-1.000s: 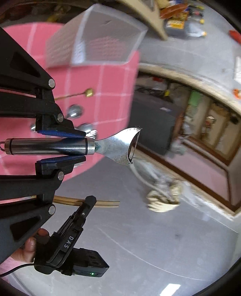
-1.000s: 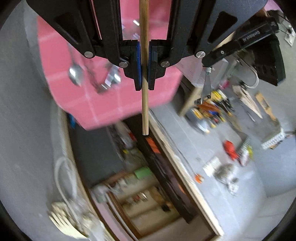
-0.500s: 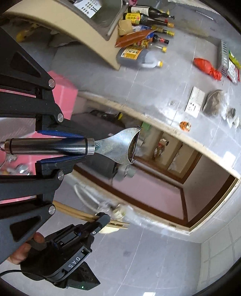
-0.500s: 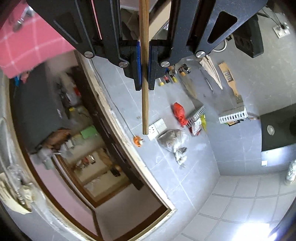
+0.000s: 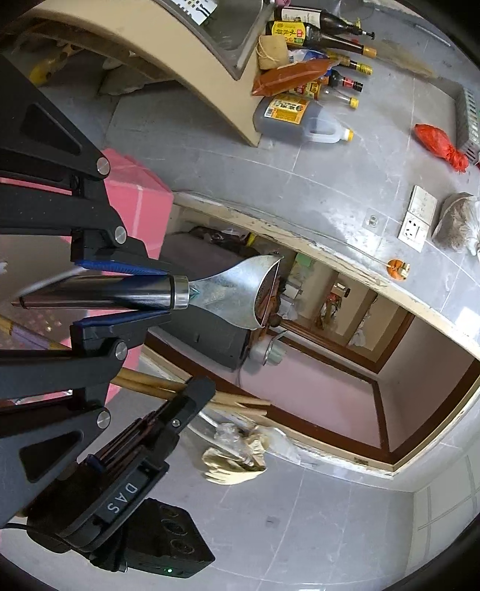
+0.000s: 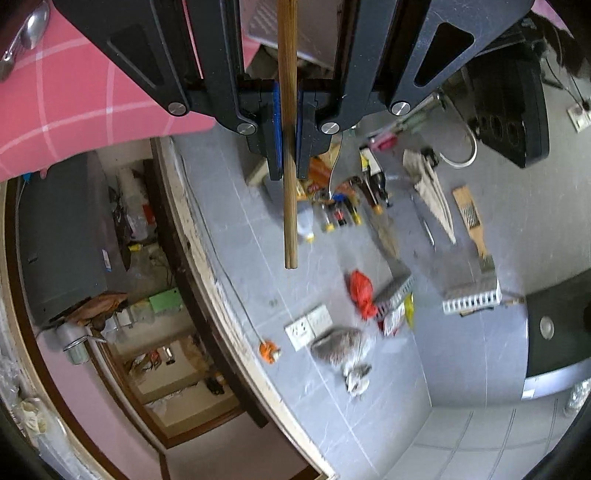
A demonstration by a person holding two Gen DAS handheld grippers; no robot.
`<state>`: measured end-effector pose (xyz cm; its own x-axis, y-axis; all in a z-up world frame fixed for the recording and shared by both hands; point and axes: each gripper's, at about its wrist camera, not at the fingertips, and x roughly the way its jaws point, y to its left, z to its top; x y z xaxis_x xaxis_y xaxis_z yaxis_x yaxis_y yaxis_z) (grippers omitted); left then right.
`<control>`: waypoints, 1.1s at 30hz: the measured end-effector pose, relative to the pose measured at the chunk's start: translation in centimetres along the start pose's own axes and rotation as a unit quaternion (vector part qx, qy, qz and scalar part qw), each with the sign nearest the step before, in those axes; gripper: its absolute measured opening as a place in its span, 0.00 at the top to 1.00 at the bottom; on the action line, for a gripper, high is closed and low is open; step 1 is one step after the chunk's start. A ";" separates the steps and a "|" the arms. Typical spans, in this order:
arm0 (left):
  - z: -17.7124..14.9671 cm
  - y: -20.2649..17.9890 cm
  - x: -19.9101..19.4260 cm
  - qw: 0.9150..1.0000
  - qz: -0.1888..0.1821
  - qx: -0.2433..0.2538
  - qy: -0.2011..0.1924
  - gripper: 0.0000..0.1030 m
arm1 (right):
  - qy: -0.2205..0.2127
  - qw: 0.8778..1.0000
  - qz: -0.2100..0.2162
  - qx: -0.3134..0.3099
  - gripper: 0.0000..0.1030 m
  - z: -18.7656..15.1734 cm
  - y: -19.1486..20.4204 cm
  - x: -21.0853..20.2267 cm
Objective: Organize utensils
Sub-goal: 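Carry the chopstick with the right tool and drop it into the white holder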
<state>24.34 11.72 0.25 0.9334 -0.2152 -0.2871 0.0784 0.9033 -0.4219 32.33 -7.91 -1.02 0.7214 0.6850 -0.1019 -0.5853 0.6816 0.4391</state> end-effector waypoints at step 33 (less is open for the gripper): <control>-0.8 -10.2 -4.4 0.989 0.107 0.084 -0.066 0.01 | -0.061 0.970 -0.212 -0.100 0.01 4.3 -3.0 -16.5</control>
<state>19.11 3.17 5.13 0.9715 0.0274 -0.2356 -0.0790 0.9740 -0.2124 23.78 -22.33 3.21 0.9443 0.3049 -0.1237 -0.2777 0.9402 0.1972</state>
